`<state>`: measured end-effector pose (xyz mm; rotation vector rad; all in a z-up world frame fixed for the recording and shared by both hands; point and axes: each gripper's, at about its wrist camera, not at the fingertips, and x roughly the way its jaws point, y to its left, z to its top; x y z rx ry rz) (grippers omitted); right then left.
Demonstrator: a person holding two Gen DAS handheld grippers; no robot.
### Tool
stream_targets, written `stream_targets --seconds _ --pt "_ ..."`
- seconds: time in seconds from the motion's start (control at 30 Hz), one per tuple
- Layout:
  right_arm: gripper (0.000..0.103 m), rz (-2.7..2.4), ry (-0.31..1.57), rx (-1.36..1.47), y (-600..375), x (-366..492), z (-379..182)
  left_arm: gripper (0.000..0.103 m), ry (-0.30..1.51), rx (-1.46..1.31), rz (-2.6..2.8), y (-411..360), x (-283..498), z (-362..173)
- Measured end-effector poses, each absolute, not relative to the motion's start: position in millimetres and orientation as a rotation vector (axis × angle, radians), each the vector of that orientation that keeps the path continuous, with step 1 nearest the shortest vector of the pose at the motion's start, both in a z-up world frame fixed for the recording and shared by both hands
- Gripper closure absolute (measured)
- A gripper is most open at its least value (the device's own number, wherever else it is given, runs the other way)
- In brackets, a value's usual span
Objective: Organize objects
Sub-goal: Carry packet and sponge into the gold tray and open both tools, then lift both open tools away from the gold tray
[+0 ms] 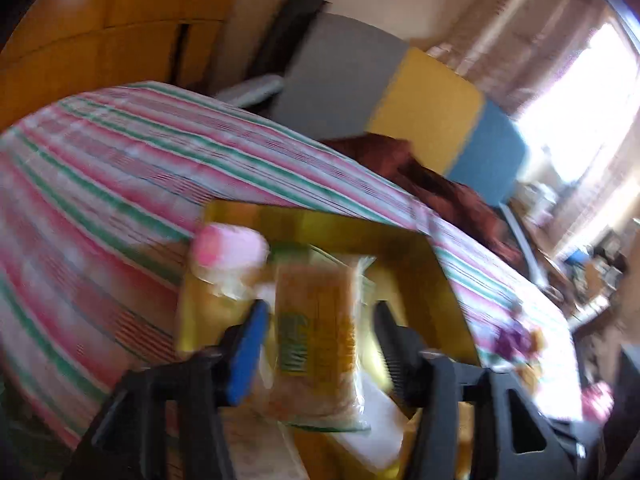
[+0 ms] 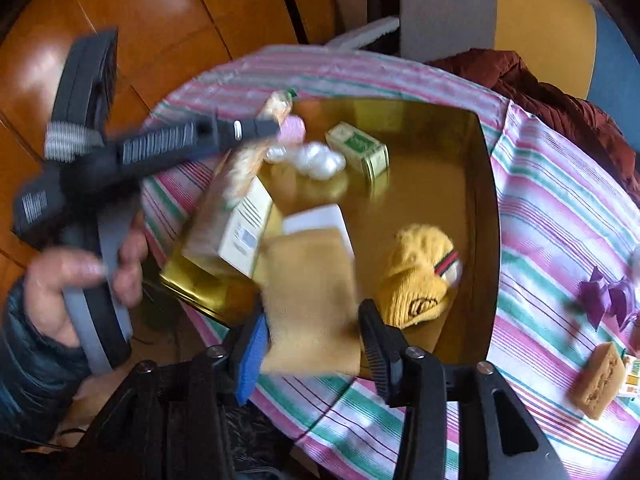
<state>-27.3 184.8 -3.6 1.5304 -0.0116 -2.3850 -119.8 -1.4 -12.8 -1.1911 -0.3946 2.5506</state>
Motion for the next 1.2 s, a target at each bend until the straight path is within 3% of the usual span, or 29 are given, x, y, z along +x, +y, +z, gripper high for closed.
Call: stream_targets --seconds 0.03,0.1,0.37,0.83,1.2 --pt "0.025 -2.409 0.002 1.544 185 -26 -6 0.032 -0.401 -1.177 2.577 -4 -120 -11" --pt "0.018 -2.426 -0.023 1.543 190 -24 -7 0.032 -0.367 -1.142 2.597 -4 -114 -6" --pt "0.018 -2.494 -0.117 1.471 210 -7 2 0.030 -0.202 -1.109 2.619 1 -76 -11" --pt "0.017 -2.698 -0.043 1.352 208 12 4 0.019 -0.057 -1.075 2.675 18 -40 -4" --pt "0.017 -2.822 -0.056 1.279 221 21 13 0.016 0.055 -0.996 2.685 38 -22 10"
